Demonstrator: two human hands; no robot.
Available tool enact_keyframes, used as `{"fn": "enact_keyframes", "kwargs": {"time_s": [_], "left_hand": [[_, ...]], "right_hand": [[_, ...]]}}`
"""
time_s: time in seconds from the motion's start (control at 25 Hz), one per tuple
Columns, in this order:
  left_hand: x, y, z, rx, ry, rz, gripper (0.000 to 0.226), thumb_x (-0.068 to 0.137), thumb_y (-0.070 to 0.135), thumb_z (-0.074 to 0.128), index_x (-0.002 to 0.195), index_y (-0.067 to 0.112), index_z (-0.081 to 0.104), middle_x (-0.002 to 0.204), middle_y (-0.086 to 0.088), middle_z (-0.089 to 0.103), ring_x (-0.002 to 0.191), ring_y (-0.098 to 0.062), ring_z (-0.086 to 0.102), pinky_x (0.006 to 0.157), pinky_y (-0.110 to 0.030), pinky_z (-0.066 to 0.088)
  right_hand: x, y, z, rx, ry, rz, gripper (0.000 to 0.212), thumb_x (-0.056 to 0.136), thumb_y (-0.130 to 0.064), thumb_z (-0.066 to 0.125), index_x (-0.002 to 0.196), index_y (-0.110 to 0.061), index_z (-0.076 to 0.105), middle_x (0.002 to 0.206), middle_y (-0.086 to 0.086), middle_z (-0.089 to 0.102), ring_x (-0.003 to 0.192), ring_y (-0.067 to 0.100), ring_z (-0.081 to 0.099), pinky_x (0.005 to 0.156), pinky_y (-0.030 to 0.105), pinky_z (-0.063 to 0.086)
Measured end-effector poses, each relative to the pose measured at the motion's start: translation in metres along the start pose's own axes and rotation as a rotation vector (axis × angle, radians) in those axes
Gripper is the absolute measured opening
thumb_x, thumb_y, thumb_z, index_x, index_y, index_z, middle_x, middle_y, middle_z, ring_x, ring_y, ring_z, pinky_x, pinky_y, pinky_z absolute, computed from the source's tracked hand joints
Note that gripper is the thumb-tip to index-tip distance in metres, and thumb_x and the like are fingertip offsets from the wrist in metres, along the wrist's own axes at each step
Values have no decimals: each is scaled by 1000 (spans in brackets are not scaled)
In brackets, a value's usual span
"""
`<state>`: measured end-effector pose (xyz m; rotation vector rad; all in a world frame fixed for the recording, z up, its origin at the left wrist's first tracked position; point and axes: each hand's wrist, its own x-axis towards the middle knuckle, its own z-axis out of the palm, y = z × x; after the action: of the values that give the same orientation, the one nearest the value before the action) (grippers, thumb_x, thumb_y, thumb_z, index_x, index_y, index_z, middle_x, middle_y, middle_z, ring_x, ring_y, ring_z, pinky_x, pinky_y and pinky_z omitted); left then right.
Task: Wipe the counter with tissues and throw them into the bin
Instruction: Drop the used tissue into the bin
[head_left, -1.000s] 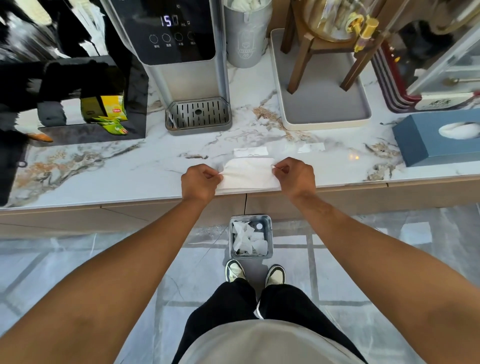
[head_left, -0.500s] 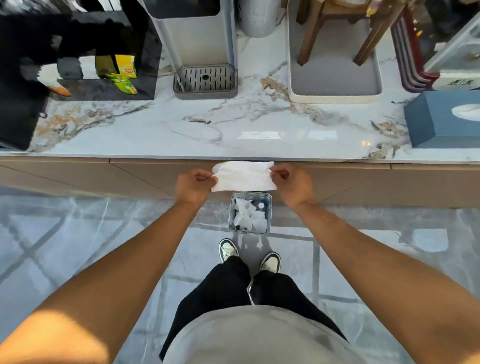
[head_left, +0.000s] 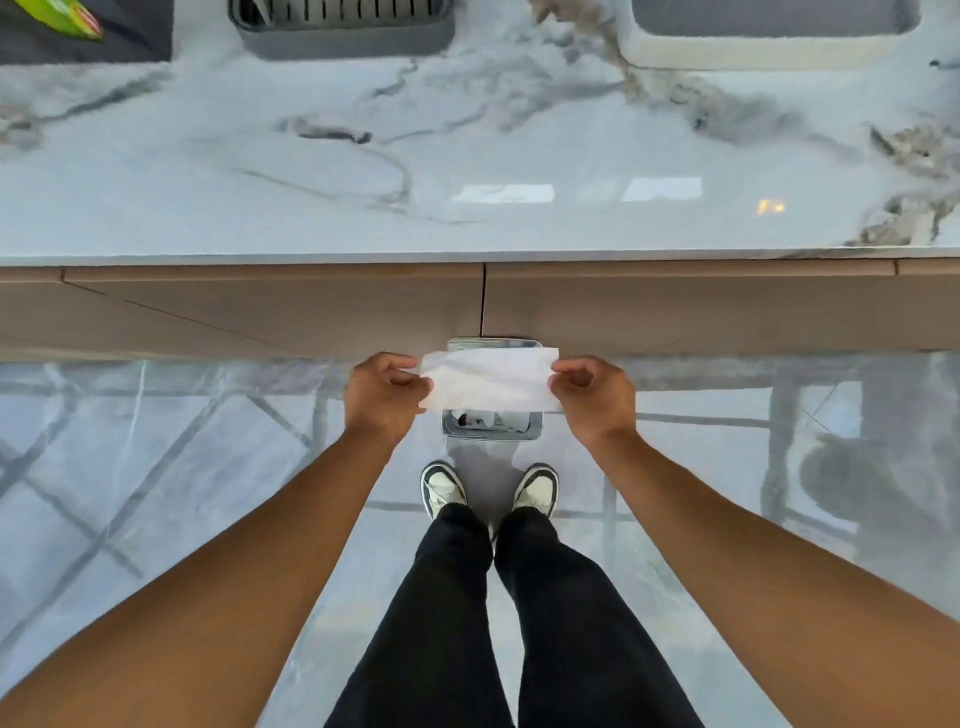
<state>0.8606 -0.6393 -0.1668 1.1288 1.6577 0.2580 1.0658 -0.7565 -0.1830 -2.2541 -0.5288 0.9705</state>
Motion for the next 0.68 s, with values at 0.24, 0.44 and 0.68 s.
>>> {"fn": "enact_keyframes", "kwargs": {"time_s": [0.24, 0.44, 0.68], "left_hand": [[70, -64, 48, 210, -16, -54, 21, 74, 5, 70, 77, 26, 72, 80, 3, 76, 67, -24, 73, 71, -43, 64], [118, -110, 90, 392, 2, 55, 23, 77, 6, 62, 84, 23, 76, 72, 11, 72, 67, -7, 66, 56, -8, 45], [150, -149, 121, 503, 41, 152, 22, 83, 5, 60, 95, 18, 74, 91, 0, 75, 80, -17, 61, 72, -23, 42]], "right_hand": [[49, 66, 48, -62, -1, 70, 10, 80, -19, 72, 81, -28, 69, 77, -13, 72, 73, 5, 68, 64, 17, 50], [85, 120, 87, -188, -36, 47, 4, 82, -17, 70, 83, -21, 71, 77, -13, 70, 75, 3, 65, 70, 14, 49], [115, 155, 125, -305, -24, -50, 8, 83, -15, 71, 81, -22, 68, 77, -10, 69, 69, 5, 62, 60, 5, 38]]}}
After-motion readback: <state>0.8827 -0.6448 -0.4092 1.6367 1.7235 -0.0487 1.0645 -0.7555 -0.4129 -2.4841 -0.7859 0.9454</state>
